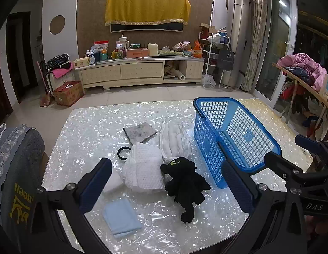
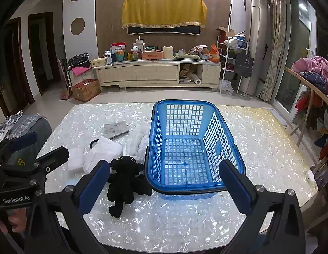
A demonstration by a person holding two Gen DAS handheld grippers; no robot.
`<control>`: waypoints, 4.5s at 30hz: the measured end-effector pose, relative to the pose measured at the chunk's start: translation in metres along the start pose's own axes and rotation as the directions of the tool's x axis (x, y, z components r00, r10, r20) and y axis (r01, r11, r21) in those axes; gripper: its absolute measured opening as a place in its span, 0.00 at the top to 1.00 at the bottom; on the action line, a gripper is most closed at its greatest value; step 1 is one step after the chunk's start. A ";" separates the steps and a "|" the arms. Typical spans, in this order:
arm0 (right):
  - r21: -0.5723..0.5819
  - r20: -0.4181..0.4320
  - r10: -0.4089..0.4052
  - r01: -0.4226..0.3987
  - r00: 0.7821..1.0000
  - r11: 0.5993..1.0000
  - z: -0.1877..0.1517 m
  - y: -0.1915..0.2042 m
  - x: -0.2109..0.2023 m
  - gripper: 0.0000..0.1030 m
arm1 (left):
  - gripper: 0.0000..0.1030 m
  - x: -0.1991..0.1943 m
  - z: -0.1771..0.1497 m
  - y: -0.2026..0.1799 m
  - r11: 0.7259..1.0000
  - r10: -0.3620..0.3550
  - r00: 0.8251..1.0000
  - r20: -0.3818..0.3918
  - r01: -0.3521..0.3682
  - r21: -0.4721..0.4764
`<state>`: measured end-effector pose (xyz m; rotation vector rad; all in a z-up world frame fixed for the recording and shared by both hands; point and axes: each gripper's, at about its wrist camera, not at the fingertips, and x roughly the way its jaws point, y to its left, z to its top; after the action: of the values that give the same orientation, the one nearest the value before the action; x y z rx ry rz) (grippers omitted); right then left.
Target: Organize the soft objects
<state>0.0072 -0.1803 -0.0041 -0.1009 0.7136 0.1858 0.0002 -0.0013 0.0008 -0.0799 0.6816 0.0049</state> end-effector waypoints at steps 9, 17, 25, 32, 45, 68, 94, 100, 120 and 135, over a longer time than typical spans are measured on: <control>-0.008 -0.005 -0.001 0.001 1.000 1.000 -0.001 0.001 -0.002 0.00 | 0.00 0.001 -0.001 0.000 1.000 -0.003 1.000 -0.003 0.003 0.005; -0.012 -0.009 0.000 0.000 1.000 1.000 -0.001 0.002 -0.003 0.00 | 0.00 0.002 0.000 0.000 1.000 -0.005 1.000 -0.007 0.005 0.007; -0.010 -0.012 -0.004 0.004 1.000 1.000 -0.001 0.002 -0.003 0.00 | 0.00 0.002 -0.001 -0.001 1.000 -0.008 1.000 -0.007 0.008 0.013; -0.009 -0.017 -0.005 0.005 1.000 1.000 -0.001 0.001 -0.003 0.00 | 0.00 0.001 -0.002 -0.002 1.000 -0.008 1.000 -0.009 0.008 0.013; -0.010 -0.021 -0.005 0.005 1.000 1.000 -0.001 0.001 -0.003 0.00 | 0.00 0.001 -0.002 -0.004 1.000 -0.010 1.000 -0.013 0.010 0.016; -0.035 -0.032 -0.001 0.000 0.999 0.999 0.000 0.004 0.000 0.00 | 0.00 0.005 -0.001 -0.001 1.000 -0.005 1.000 -0.023 0.006 0.007; -0.181 -0.278 0.199 -0.254 0.940 0.950 0.019 0.096 0.073 0.00 | 0.00 0.036 -0.032 0.113 0.990 0.001 0.962 -0.274 -0.038 -0.132; -0.193 -0.352 0.182 -0.262 0.918 0.946 0.015 0.114 0.101 0.02 | 0.00 0.054 -0.051 0.131 0.988 -0.010 0.940 -0.342 -0.044 -0.151; -0.188 -0.485 0.047 -0.157 0.873 0.970 -0.015 0.105 0.184 0.15 | 0.00 0.116 -0.098 0.151 0.976 -0.053 0.840 -0.541 -0.070 -0.204; -0.128 -0.571 0.054 -0.154 0.819 0.980 -0.036 0.096 0.229 0.33 | 0.15 0.139 -0.112 0.145 0.967 -0.024 0.774 -0.633 -0.144 -0.213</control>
<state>0.1340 -0.0607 -0.1841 -0.2882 1.3036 0.3293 0.0330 0.1319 -0.1838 -0.3148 1.3660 0.1333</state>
